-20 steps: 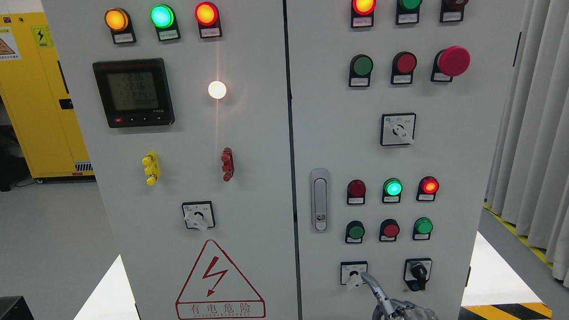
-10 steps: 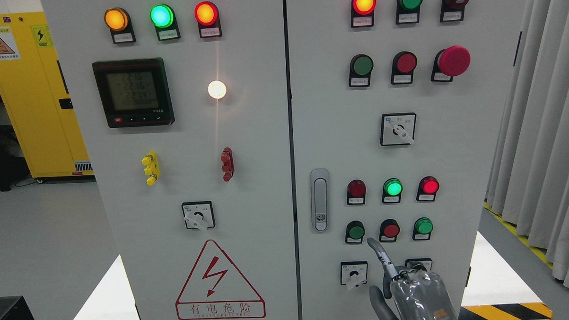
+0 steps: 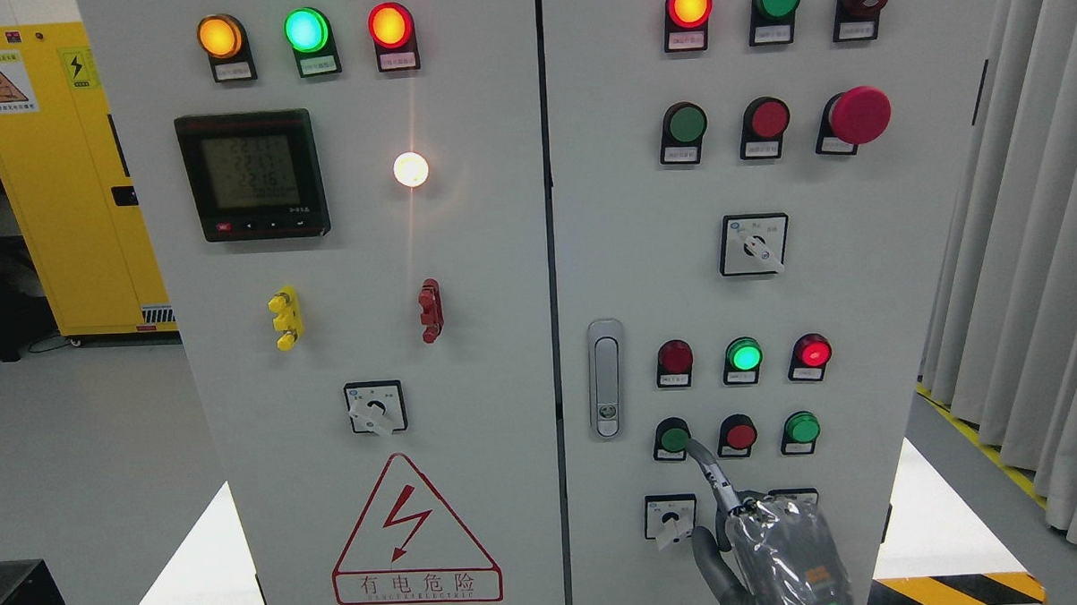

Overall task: Press green start button
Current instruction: 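Raise the right hand up to the lower row of push buttons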

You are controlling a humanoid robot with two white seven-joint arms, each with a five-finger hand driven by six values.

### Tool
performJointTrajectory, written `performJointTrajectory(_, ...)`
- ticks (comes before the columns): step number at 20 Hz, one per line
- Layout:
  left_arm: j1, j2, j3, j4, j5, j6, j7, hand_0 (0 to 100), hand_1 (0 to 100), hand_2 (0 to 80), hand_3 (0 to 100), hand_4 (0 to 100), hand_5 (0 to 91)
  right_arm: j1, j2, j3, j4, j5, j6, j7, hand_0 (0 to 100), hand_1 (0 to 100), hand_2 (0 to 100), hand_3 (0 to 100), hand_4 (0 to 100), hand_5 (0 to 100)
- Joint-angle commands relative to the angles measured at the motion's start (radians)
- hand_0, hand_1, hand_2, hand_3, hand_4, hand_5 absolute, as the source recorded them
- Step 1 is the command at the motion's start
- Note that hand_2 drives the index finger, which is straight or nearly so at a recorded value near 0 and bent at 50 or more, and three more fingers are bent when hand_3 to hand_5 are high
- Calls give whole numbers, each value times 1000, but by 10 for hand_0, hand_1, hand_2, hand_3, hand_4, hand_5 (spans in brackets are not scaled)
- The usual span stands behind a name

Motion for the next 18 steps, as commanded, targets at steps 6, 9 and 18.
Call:
performJointTrajectory(6, 0, 0, 0, 0, 0, -1, 0, 120, 556, 0, 0, 0, 0, -20, -1, 26, 48, 3, 3, 1, 696, 983, 0, 872, 942, 969)
performJointTrajectory(9, 0, 0, 0, 0, 0, -1, 0, 120, 556, 0, 0, 0, 0, -20, -2, 26, 49, 4, 5, 1, 695, 980, 0, 874, 943, 970)
performJointTrajectory(18, 0, 0, 0, 0, 0, -1, 0, 120, 556, 0, 0, 0, 0, -29, -2, 24, 55, -5, 26, 3, 700, 976, 0, 878, 945, 975)
